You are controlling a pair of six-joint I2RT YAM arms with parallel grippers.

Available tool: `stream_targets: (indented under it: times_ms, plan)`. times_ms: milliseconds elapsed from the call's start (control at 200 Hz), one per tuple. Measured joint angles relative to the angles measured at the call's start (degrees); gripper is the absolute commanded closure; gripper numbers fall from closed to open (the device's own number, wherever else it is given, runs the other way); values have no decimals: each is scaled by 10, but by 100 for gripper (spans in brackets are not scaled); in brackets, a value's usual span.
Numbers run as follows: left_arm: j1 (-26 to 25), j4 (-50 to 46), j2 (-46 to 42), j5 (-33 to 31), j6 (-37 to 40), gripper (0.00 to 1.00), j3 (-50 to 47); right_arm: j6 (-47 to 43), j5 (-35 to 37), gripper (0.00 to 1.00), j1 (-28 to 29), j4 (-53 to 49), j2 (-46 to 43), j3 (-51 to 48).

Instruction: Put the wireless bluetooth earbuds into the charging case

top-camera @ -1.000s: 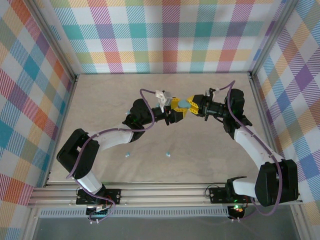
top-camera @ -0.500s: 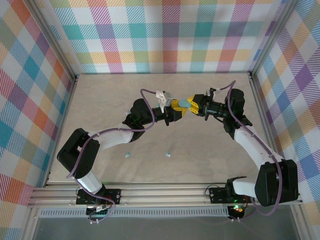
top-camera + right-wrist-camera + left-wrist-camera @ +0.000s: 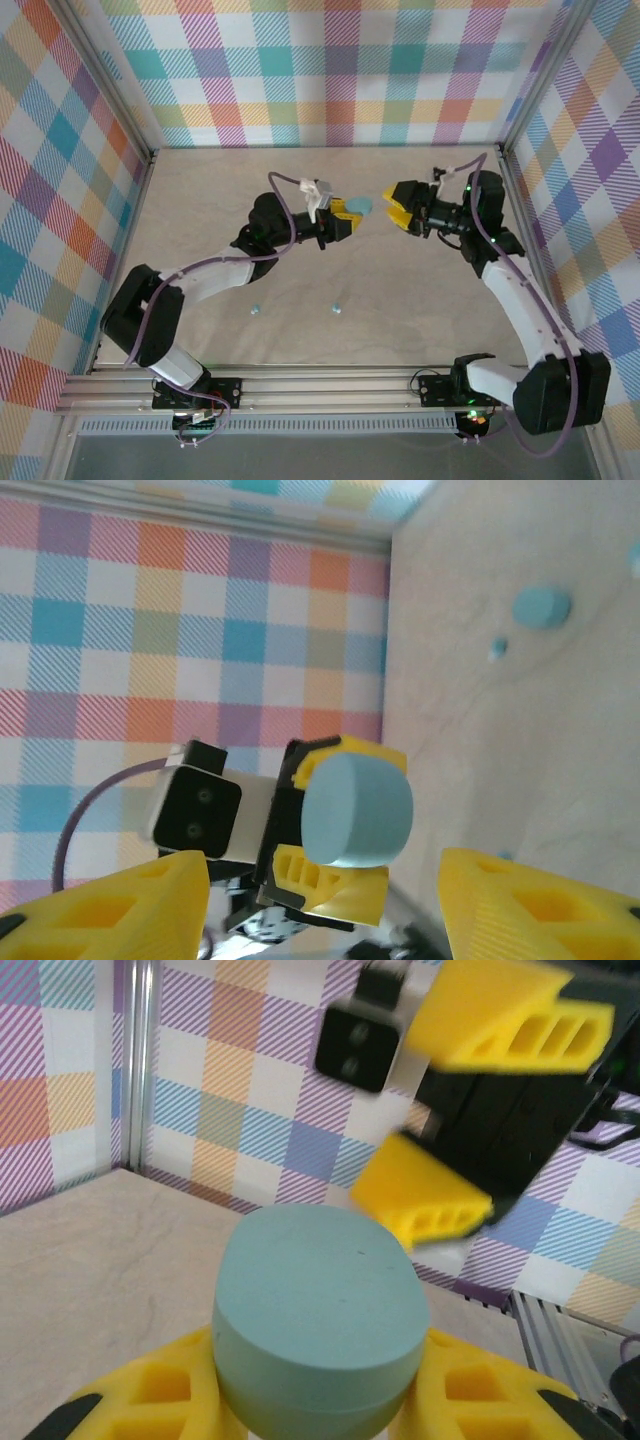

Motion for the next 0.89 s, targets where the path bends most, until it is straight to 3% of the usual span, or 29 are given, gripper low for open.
stream_targets:
  times_ms: [180,365,455,630,895]
  plan:
    - [19,-69,-68,37,6,83,-9,-207,72,45,20,-59,-72,21]
    - [19,-184,-122,70,43,83,-7,-431,132,26,131,-97,-71,19]
    - [19,-219,-138,78,51,83,-9,-516,136,20,156,-105,-69,15]
    - [19,-247,-160,85,61,83,-23,-621,127,18,169,-110,-54,15]
    - [19,-260,-167,96,61,82,-33,-685,99,18,190,-116,4,16]
